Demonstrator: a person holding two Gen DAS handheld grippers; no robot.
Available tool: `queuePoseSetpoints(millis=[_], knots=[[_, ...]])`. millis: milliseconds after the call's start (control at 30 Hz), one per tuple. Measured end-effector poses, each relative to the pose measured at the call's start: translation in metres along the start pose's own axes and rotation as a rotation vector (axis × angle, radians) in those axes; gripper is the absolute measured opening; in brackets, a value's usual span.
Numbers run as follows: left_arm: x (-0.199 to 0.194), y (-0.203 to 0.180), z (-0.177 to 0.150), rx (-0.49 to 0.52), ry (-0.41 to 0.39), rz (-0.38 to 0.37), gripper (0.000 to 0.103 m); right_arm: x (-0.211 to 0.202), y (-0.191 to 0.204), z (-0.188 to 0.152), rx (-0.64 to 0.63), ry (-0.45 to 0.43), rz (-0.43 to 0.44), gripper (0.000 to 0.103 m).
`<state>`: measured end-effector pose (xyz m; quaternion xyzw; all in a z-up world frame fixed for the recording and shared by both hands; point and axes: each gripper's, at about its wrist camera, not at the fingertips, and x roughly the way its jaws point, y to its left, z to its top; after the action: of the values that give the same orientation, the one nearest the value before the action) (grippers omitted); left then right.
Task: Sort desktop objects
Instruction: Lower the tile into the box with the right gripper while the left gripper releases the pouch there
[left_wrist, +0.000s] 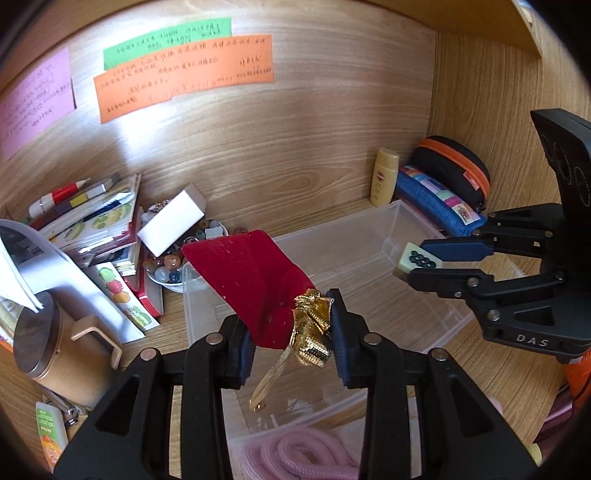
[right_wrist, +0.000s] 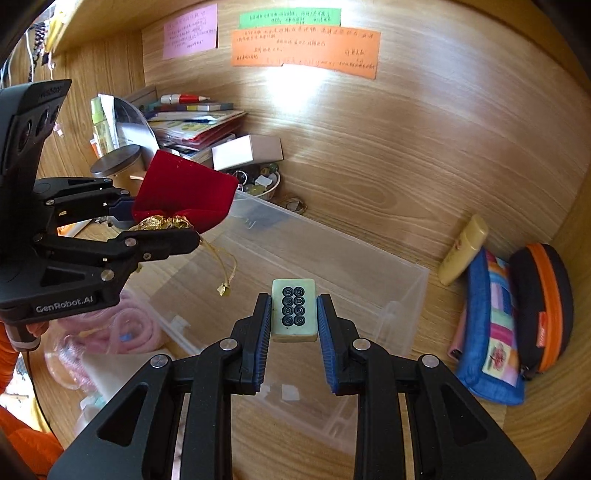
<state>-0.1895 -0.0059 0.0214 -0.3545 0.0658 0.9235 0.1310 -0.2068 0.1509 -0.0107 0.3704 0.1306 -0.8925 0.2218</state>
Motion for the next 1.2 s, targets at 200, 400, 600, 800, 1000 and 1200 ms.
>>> queuePoseSetpoints(millis=[200, 400, 600, 800, 1000, 1200], knots=[[0.021, 0.005, 0.004, 0.003, 0.080, -0.047, 0.034, 0.024, -0.006, 0.008, -0.025, 0.060, -0.001, 0.022], [0.040, 0.003, 0.004, 0.041, 0.168, -0.054, 0.034, 0.042, -0.009, 0.014, -0.056, 0.122, 0.005, 0.022], [0.058, 0.002, -0.001, 0.061, 0.240, -0.051, 0.034, 0.058, -0.004, 0.013, -0.101, 0.186, -0.003, 0.022], [0.070, 0.000, -0.007, 0.085, 0.278, -0.038, 0.034, 0.067, 0.001, 0.013, -0.134, 0.222, -0.007, 0.022], [0.082, 0.003, -0.010, 0.085, 0.307, -0.039, 0.039, 0.074, 0.005, 0.011, -0.145, 0.254, -0.023, 0.022], [0.085, 0.006, -0.011, 0.078, 0.316, -0.047, 0.042, 0.078, 0.001, 0.009, -0.140, 0.275, -0.020, 0.022]])
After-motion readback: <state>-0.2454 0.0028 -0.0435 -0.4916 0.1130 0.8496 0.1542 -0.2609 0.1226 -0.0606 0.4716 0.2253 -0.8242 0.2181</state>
